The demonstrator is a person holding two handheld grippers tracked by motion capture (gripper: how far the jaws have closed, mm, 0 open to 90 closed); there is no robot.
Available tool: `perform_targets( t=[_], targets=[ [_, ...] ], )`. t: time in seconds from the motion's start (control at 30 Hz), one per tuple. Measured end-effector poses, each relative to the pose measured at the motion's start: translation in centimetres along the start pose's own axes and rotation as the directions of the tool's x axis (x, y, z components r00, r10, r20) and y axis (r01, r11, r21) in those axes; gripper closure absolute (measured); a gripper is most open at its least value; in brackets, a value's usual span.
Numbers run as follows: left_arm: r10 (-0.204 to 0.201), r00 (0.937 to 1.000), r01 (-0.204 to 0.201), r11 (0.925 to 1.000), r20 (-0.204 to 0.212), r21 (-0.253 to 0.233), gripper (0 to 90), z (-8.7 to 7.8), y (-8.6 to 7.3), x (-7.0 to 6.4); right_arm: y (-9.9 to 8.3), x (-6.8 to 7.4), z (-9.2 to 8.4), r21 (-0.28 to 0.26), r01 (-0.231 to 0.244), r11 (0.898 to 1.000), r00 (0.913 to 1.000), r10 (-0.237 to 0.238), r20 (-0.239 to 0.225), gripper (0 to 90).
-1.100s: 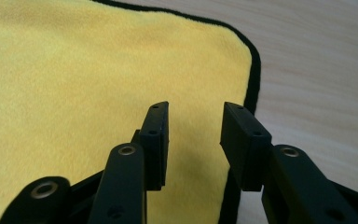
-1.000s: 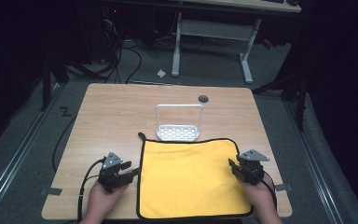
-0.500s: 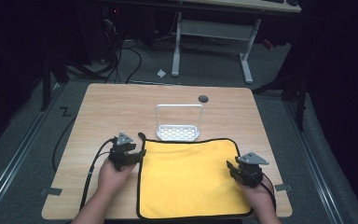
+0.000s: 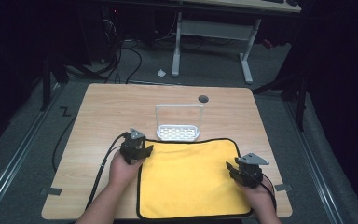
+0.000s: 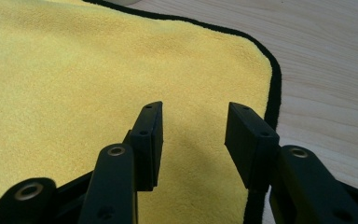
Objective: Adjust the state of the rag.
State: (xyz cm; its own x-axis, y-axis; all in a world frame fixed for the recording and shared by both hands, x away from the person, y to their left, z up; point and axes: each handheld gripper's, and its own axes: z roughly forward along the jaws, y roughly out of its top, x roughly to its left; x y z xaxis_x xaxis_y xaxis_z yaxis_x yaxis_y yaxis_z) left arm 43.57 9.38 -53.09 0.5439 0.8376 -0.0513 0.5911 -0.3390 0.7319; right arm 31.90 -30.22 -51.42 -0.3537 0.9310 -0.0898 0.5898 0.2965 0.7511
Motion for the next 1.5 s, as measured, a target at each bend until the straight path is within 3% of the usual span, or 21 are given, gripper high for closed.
perform_targets(
  t=[0.07,0.27,0.3,0.37,0.43,0.47,0.53,0.7,0.87,1.13,1.3,1.5],
  targets=[
    [0.022,0.9997,-0.022,0.9996,-0.01,-0.019,48.9,0.2,-0.1,-0.5,0.0,0.1,0.0,0.0,-0.002,1.0,1.0,0.002,-0.002,57.1],
    [0.07,0.9974,-0.07,0.9966,0.014,-0.045,80.0,0.2,-0.3,-1.6,0.2,0.7,0.0,-0.001,0.003,1.0,0.9997,-0.003,-0.024,57.0],
    [0.058,0.9981,-0.057,0.9971,0.021,-0.051,81.7,0.2,-0.4,-1.5,0.3,0.9,-0.1,-0.005,0.005,1.0,0.9995,-0.005,-0.03,57.0],
    [-0.008,0.9963,0.012,0.9986,0.086,-0.052,82.8,0.2,-0.5,-0.6,0.4,1.4,-0.3,-0.019,0.003,1.0,0.9989,-0.004,-0.047,57.0],
    [-0.082,0.9848,0.09,0.995,0.153,-0.045,83.0,0.2,-0.6,0.4,0.7,2.1,-0.6,-0.035,0.007,0.999,0.9978,-0.009,-0.066,56.4],
    [-0.103,0.9797,0.112,0.9929,0.172,-0.042,83.0,0.2,-0.6,0.6,0.8,2.6,-0.7,-0.042,0.006,0.999,0.9965,-0.009,-0.083,55.9],
    [-0.109,0.9775,0.12,0.9915,0.181,-0.051,83.1,0.1,-0.7,0.8,1.1,3.6,-0.8,-0.05,0.008,0.999,0.9936,-0.014,-0.112,55.5],
    [-0.123,0.973,0.141,0.9869,0.195,-0.078,83.1,-0.2,-0.9,0.9,1.8,7.1,-0.7,-0.068,0.052,0.996,0.9771,-0.065,-0.202,54.9],
    [-0.139,0.9673,0.162,0.9819,0.212,-0.097,83.1,-0.4,-1.0,1.2,2.5,10.5,0.4,-0.051,0.125,0.991,0.9651,-0.134,-0.225,52.4],
    [-0.152,0.9599,0.18,0.9785,0.235,-0.101,82.7,-0.5,-1.1,1.4,3.5,15.7,2.1,-0.021,0.207,0.978,0.936,-0.205,-0.286,45.9],
    [-0.151,0.9593,0.179,0.9785,0.239,-0.101,82.7,-0.5,-1.1,1.4,3.8,18.7,3.0,-0.024,0.258,0.966,0.9207,-0.254,-0.297,43.3],
    [-0.151,0.9586,0.181,0.9779,0.241,-0.105,82.7,-0.5,-1.1,1.5,4.2,21.6,3.6,-0.029,0.292,0.956,0.893,-0.283,-0.35,40.3]
  ],
)
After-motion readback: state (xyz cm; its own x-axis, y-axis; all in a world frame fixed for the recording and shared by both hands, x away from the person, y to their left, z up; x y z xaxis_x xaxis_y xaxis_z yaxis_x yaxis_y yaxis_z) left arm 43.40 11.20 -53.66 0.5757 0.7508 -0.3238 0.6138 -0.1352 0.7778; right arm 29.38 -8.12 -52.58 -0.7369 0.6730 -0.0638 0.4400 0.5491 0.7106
